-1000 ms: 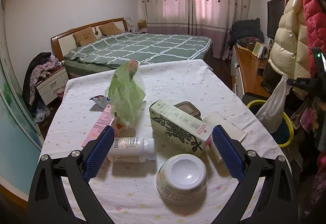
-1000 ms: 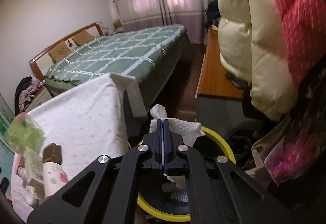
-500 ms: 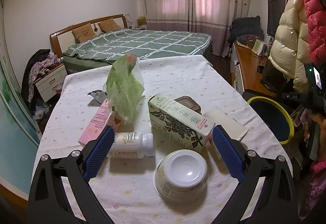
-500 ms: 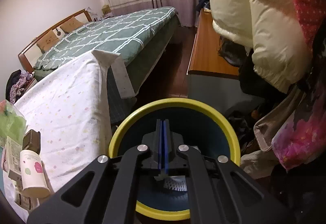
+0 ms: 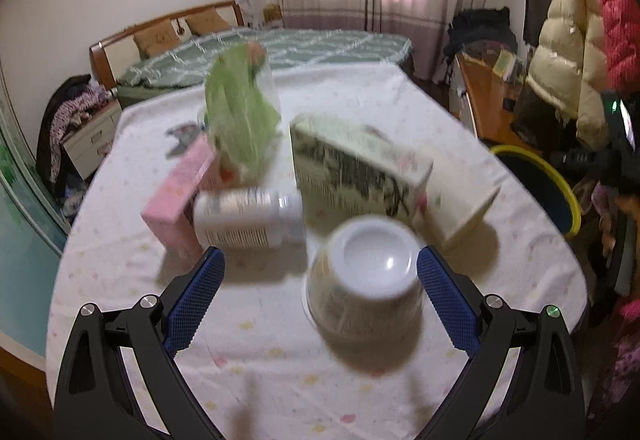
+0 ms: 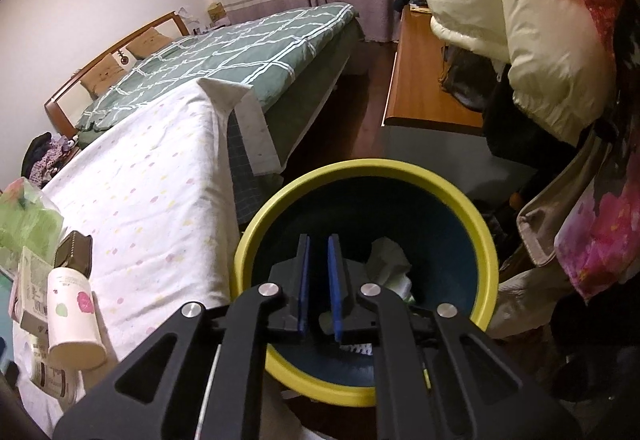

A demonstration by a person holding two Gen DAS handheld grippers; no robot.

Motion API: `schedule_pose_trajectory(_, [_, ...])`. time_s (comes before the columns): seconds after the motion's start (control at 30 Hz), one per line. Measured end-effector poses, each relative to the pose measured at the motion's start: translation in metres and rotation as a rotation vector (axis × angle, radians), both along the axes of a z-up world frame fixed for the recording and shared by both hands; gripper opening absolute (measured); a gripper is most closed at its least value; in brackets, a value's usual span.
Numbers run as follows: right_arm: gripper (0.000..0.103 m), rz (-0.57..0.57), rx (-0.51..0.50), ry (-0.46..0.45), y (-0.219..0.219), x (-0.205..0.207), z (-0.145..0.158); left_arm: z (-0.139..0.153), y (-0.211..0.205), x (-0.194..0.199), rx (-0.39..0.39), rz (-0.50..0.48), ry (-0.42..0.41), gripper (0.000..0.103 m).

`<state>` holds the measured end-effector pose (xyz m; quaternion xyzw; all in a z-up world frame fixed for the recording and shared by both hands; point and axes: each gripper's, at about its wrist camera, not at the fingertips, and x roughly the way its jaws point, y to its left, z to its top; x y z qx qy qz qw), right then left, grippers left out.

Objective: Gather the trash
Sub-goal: 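Grasp the white tub with the left gripper and drop it into the yellow bin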

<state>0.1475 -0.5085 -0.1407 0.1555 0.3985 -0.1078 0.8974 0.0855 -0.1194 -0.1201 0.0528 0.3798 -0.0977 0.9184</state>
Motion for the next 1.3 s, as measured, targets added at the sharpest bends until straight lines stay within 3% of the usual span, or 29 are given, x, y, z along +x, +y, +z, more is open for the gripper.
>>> schedule_pose_trajectory(0.13, [0.013,0.007,-0.003,-0.01,0.006,-0.004,0.003,-0.014,-0.004,0.001,-0.015,-0.021,0.042,0.095])
schedule_pose_trajectory(0.37, [0.017,0.008,0.007,-0.019,0.008,-0.011,0.005,-0.023,-0.015,0.014,-0.026,-0.049,0.048,0.095])
schedule_pose_trajectory(0.67, [0.018,-0.01,0.041,-0.006,-0.001,-0.02,-0.005,-0.038,-0.028,0.028,0.006,-0.06,0.075,0.095])
schedule_pose_trajectory(0.87, [0.018,-0.016,0.052,-0.005,-0.003,-0.023,-0.008,-0.041,-0.034,0.028,0.012,-0.089,0.089,0.081])
schedule_pose_trajectory(1.0, [0.018,-0.016,0.053,-0.011,-0.004,-0.025,-0.007,-0.031,-0.038,0.019,0.05,-0.103,0.047,0.081])
schedule_pose_trajectory(1.3, [0.018,-0.04,0.052,-0.018,-0.01,-0.035,-0.007,0.026,-0.049,0.002,0.001,-0.168,-0.049,0.081])
